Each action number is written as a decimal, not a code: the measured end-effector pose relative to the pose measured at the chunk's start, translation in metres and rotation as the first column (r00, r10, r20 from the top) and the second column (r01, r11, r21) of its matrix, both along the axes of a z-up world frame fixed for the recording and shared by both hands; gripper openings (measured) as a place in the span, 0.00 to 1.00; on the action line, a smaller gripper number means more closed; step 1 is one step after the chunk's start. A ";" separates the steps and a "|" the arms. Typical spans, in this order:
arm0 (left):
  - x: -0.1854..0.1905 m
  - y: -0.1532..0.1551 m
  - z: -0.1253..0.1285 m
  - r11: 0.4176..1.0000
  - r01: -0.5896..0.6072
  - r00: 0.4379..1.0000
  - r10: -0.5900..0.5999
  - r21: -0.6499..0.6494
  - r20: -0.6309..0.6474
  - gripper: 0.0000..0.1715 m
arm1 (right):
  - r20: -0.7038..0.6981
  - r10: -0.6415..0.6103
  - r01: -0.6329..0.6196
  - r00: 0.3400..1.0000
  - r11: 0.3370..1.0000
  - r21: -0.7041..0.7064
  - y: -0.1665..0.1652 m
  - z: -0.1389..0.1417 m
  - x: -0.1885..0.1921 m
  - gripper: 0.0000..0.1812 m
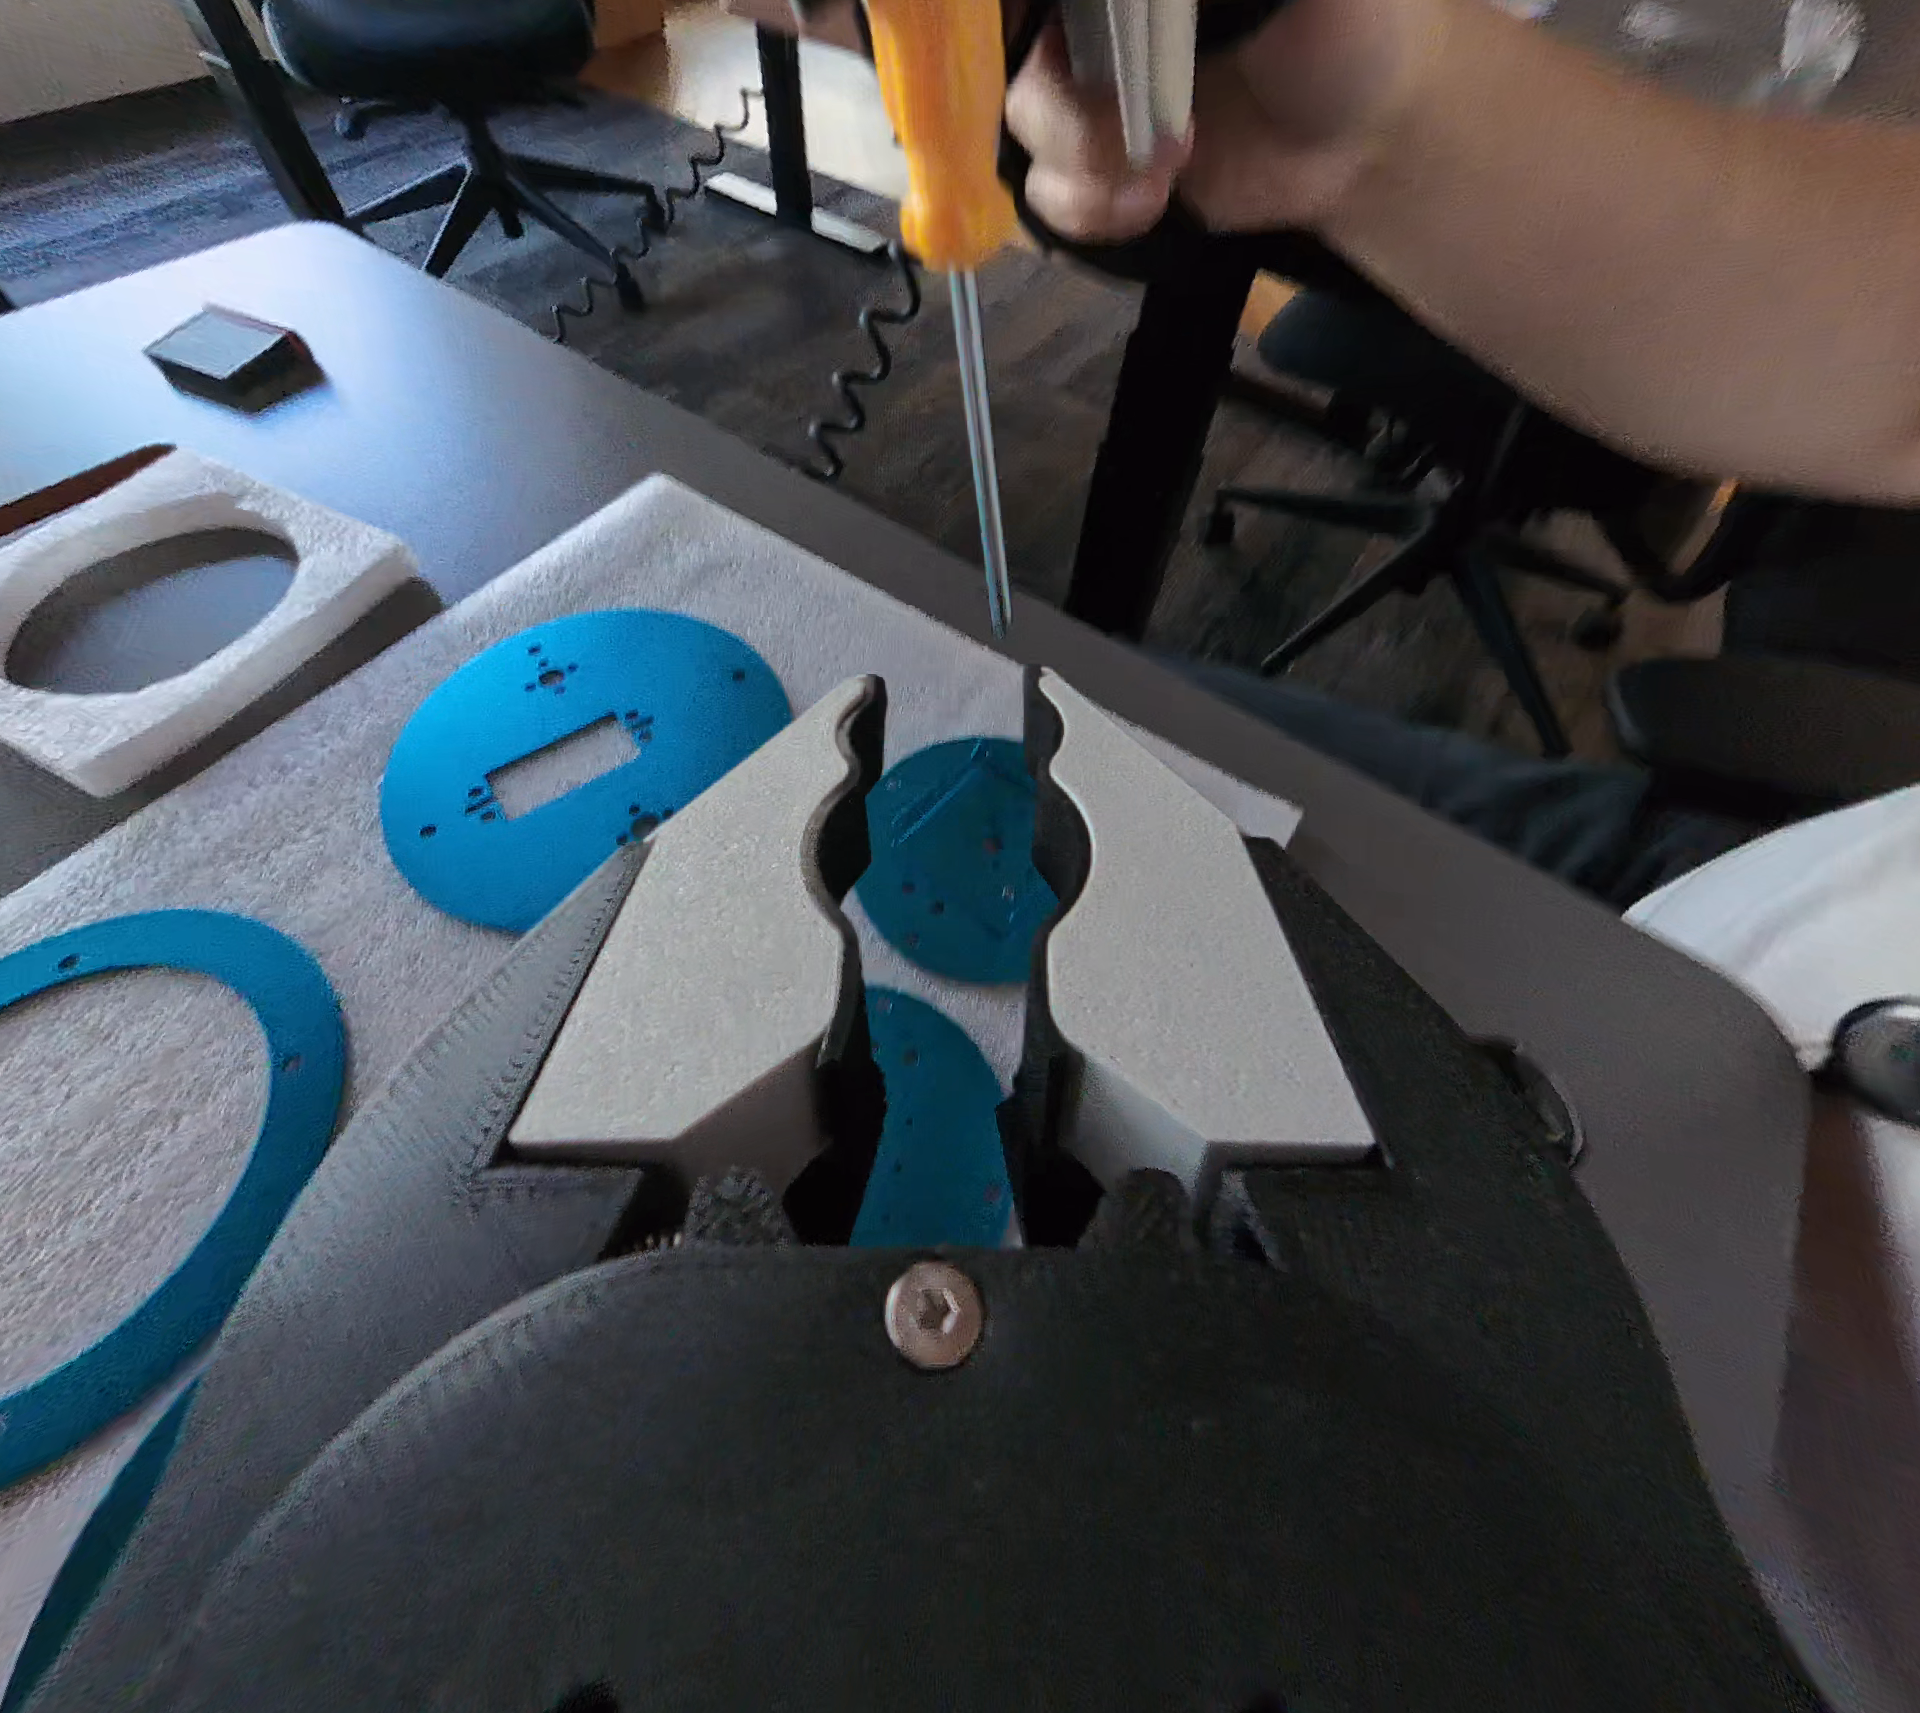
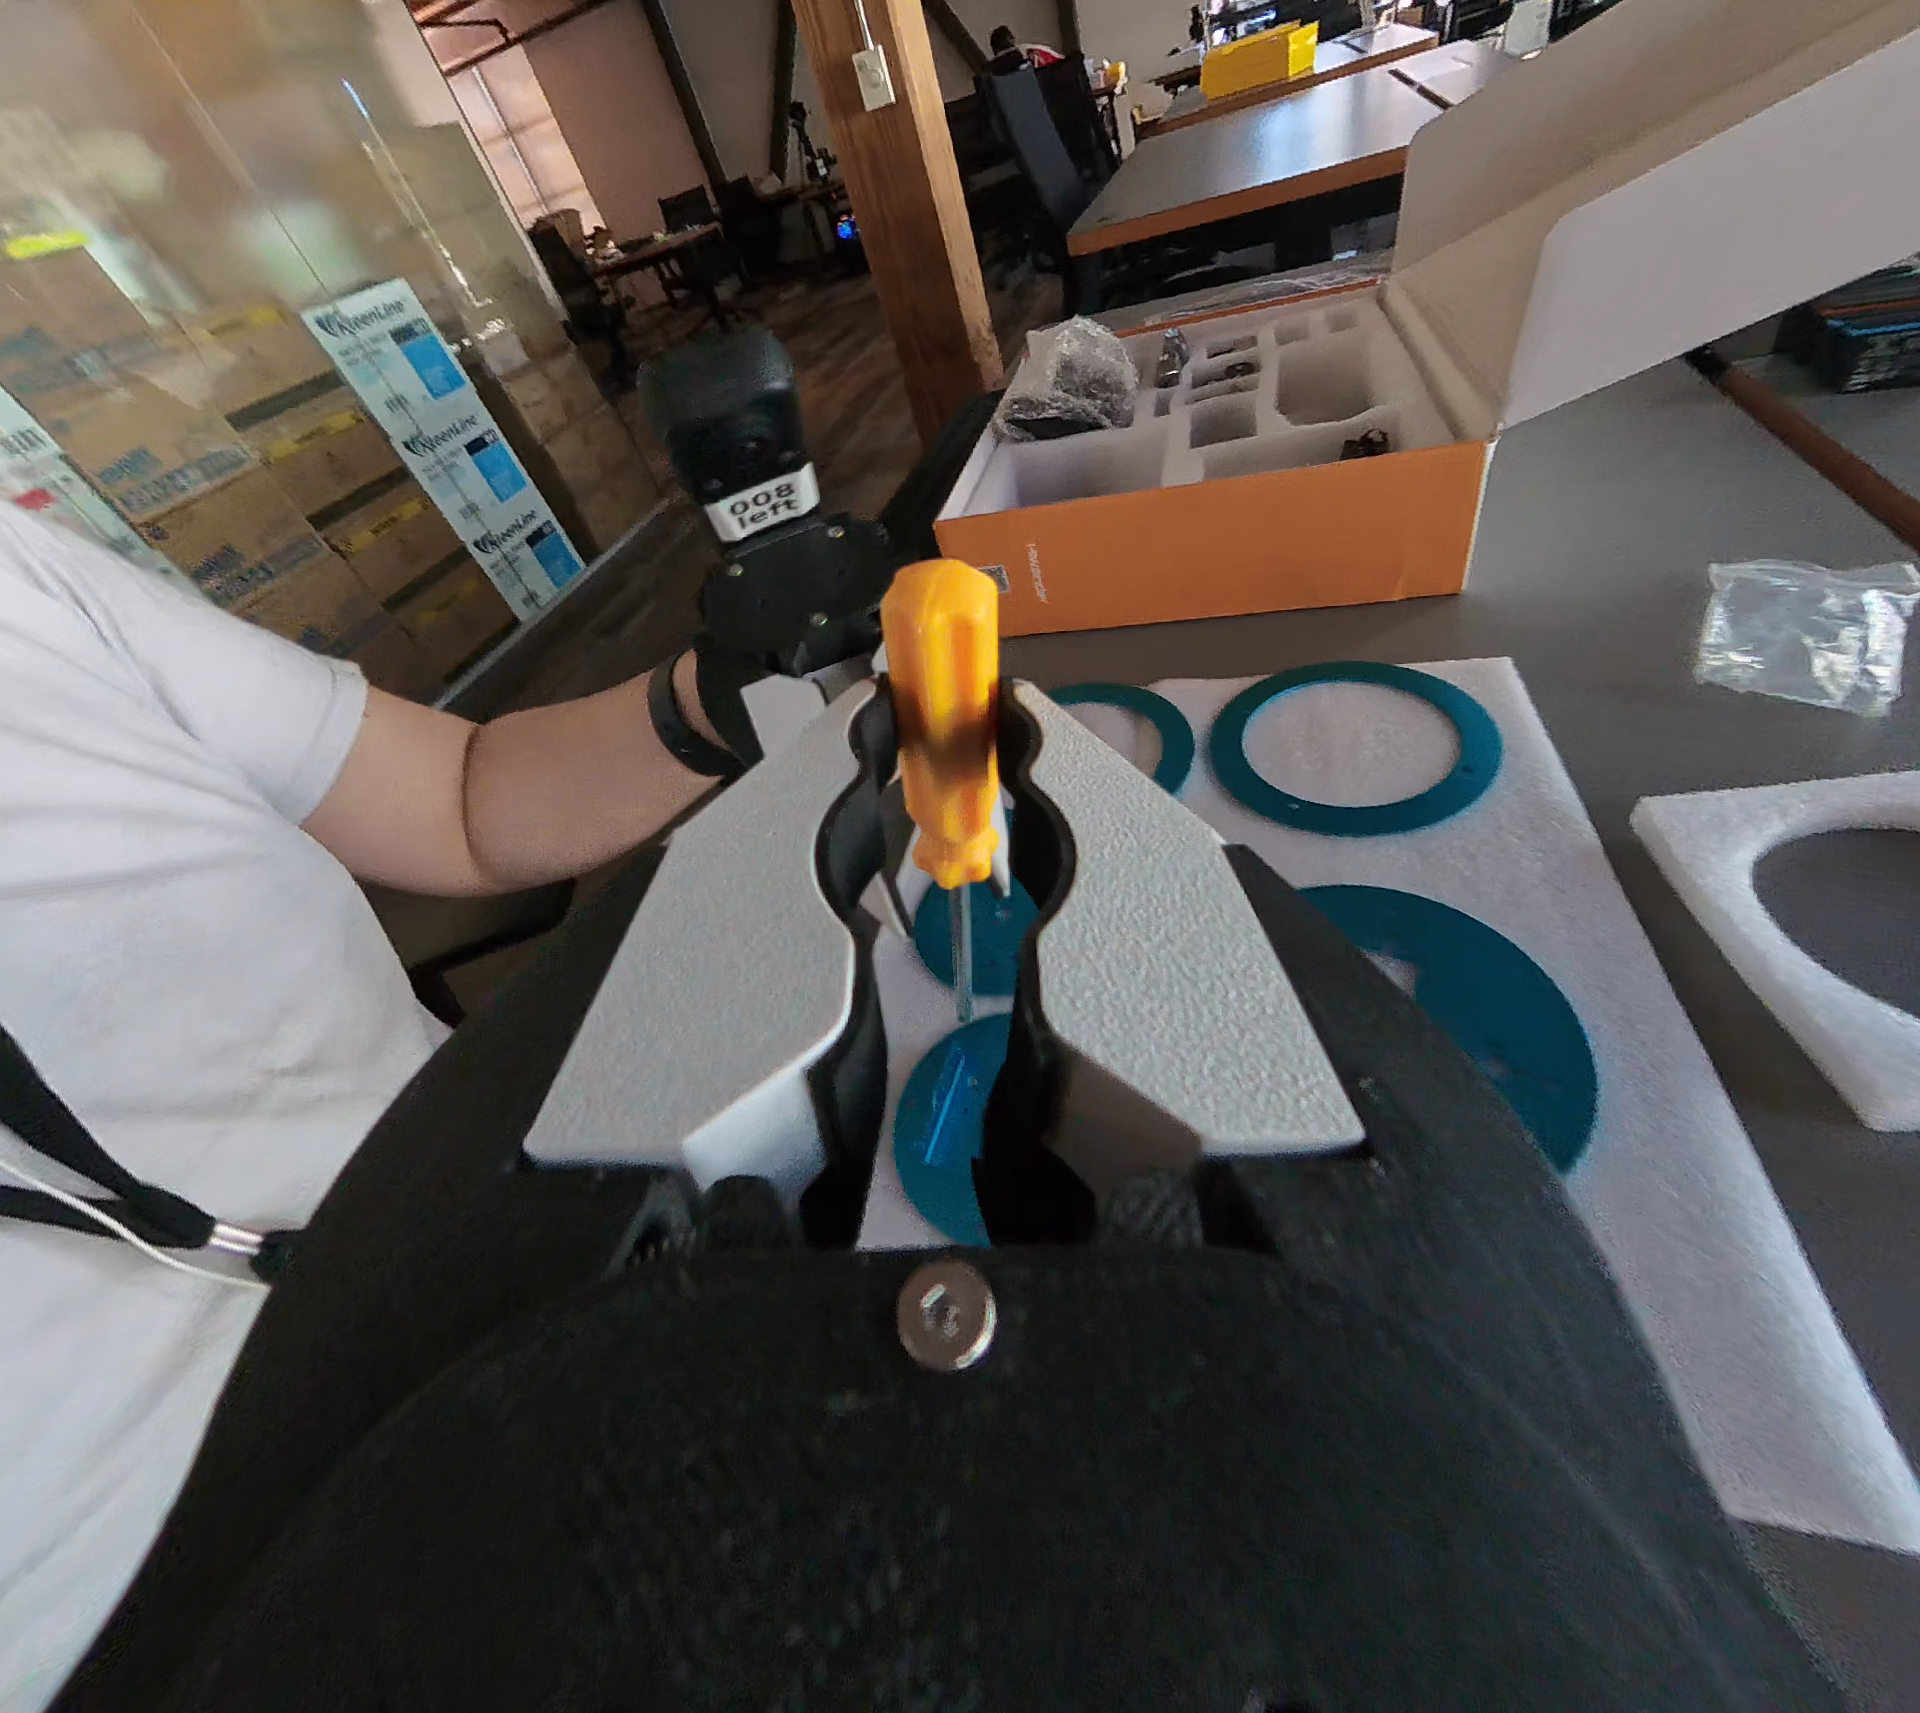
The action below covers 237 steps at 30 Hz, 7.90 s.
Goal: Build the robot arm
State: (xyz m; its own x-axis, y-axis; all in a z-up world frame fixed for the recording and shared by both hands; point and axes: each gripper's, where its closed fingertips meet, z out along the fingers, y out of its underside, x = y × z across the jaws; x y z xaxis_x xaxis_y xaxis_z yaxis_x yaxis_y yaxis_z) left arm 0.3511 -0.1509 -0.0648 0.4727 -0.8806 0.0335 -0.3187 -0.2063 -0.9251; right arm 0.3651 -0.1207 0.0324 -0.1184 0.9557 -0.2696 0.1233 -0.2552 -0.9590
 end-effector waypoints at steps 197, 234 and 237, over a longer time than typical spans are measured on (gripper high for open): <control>-0.001 -0.326 0.054 0.962 -0.271 0.835 0.258 -0.045 0.486 0.25 | -0.235 -0.522 0.572 0.820 0.765 0.297 -0.258 0.004 0.189 0.02; -0.084 -0.376 -0.025 0.860 -0.486 0.791 0.508 -0.155 0.340 0.24 | -0.053 -0.644 0.625 0.763 0.715 0.311 -0.268 -0.126 0.117 0.05; -0.091 -0.329 -0.024 0.859 -0.484 0.799 0.512 -0.167 0.316 0.24 | -0.041 -0.674 0.652 0.737 0.694 0.305 -0.233 -0.126 0.116 0.06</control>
